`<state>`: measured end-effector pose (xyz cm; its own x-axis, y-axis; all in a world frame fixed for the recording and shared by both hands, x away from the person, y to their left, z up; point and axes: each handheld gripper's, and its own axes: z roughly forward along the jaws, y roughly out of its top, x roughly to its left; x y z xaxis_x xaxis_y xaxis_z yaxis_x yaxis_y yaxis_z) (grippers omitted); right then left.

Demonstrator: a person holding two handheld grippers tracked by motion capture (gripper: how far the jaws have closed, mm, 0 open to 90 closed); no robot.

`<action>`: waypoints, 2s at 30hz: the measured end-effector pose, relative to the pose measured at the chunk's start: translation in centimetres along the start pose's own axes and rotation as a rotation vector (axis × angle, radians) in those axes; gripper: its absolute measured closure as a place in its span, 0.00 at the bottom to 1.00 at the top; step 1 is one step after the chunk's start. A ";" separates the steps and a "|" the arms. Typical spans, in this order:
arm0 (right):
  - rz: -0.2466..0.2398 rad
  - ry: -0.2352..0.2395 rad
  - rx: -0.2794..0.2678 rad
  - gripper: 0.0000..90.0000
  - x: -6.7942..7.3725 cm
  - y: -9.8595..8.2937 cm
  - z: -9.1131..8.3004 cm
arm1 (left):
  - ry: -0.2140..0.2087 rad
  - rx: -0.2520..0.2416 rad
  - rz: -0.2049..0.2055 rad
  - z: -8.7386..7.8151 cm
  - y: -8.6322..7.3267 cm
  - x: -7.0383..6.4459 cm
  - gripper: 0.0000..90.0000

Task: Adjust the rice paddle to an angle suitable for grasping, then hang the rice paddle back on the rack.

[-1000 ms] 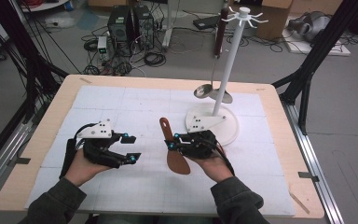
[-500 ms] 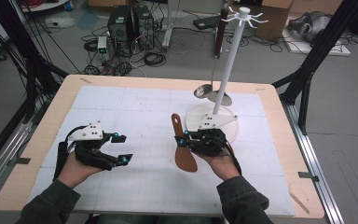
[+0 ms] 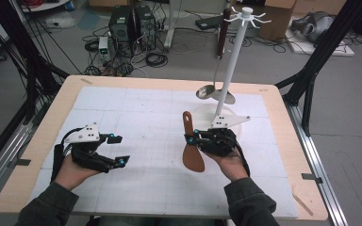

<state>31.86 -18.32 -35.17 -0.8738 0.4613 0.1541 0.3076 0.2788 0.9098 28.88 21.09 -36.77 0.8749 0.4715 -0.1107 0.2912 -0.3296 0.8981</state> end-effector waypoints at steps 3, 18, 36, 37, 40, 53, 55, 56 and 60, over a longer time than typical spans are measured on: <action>0.002 -0.008 -0.005 0.91 -0.3 0.0 -0.2 | 0.003 0.001 0.001 -0.1 -0.1 0.2 0.23; 0.018 -0.032 -0.026 0.92 -1.0 0.3 -1.2 | 0.018 -0.005 -0.001 -0.4 -0.3 0.3 0.23; 0.023 -0.055 -0.049 0.91 -1.9 1.9 -2.7 | 0.019 -0.011 -0.006 -0.5 -0.3 0.3 0.22; 0.024 -0.055 -0.050 0.91 -1.9 1.9 -2.7 | 0.020 -0.010 -0.004 -0.5 -0.3 0.3 0.22; 0.023 -0.059 -0.055 0.91 -2.0 2.2 -2.9 | 0.020 -0.008 -0.004 -0.5 -0.3 0.3 0.22; 0.002 -0.081 -0.088 0.91 -2.1 4.4 -4.5 | 0.020 -0.007 -0.007 -0.5 -0.4 0.4 0.21; 0.000 -0.084 -0.097 0.91 -2.2 4.6 -4.8 | 0.022 -0.007 -0.010 -0.5 -0.4 0.4 0.21; -0.001 -0.084 -0.099 0.91 -2.2 4.8 -4.9 | 0.022 -0.007 -0.010 -0.5 -0.4 0.4 0.21; -0.010 -0.086 -0.116 0.91 -2.4 5.3 -5.6 | 0.026 -0.008 -0.007 -0.5 -0.4 0.5 0.20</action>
<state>33.52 -22.63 -28.55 -0.8393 0.5312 0.1159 0.2496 0.1870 0.9501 29.04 21.86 -36.98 0.8624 0.4950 -0.1059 0.2942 -0.3200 0.9006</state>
